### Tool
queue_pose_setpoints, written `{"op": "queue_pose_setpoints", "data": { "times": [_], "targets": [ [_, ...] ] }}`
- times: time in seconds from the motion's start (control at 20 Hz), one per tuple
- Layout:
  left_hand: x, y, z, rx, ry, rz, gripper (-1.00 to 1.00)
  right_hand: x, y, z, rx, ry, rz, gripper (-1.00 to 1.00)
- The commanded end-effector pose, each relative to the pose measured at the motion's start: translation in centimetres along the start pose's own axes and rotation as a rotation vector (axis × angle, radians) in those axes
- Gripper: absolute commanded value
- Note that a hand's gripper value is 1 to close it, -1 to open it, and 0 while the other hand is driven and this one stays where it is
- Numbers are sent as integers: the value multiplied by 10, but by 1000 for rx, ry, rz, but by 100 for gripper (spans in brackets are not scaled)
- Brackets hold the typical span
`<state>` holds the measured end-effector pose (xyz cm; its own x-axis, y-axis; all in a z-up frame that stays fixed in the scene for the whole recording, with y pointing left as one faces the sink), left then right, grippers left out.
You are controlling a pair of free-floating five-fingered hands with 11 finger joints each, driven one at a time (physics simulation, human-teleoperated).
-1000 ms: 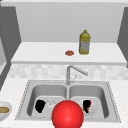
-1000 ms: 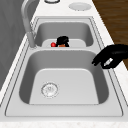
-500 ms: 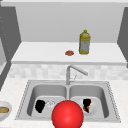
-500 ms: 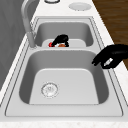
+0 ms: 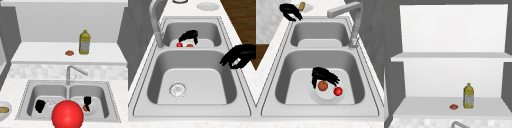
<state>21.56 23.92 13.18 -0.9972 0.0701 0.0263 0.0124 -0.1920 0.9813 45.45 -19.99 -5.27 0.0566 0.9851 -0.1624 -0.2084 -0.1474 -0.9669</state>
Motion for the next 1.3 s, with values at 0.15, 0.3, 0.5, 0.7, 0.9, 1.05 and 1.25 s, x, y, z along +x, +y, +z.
{"op": "queue_pose_setpoints", "data": {
  "times": [0.15,0.3,0.5,0.7,0.9,1.05,1.25],
  "targets": [
    [0,0,0,0,0,0,0,-8,-24,11,-21,-34,-20,-100],
    [0,0,0,0,0,0,0,-10,-38,13,-17,-41,-24,-100],
    [0,0,0,0,0,0,0,-15,-56,17,-27,-71,-31,-100],
    [0,0,0,0,0,0,0,-19,-75,21,-34,-110,-32,-100],
    [0,0,0,0,0,0,0,-24,-96,25,-50,-160,-51,-100],
    [0,0,0,0,0,0,0,-28,-109,26,-69,-203,-60,-100],
    [0,0,0,0,0,0,0,-32,-126,25,-101,-263,-70,-100]
  ]
}}
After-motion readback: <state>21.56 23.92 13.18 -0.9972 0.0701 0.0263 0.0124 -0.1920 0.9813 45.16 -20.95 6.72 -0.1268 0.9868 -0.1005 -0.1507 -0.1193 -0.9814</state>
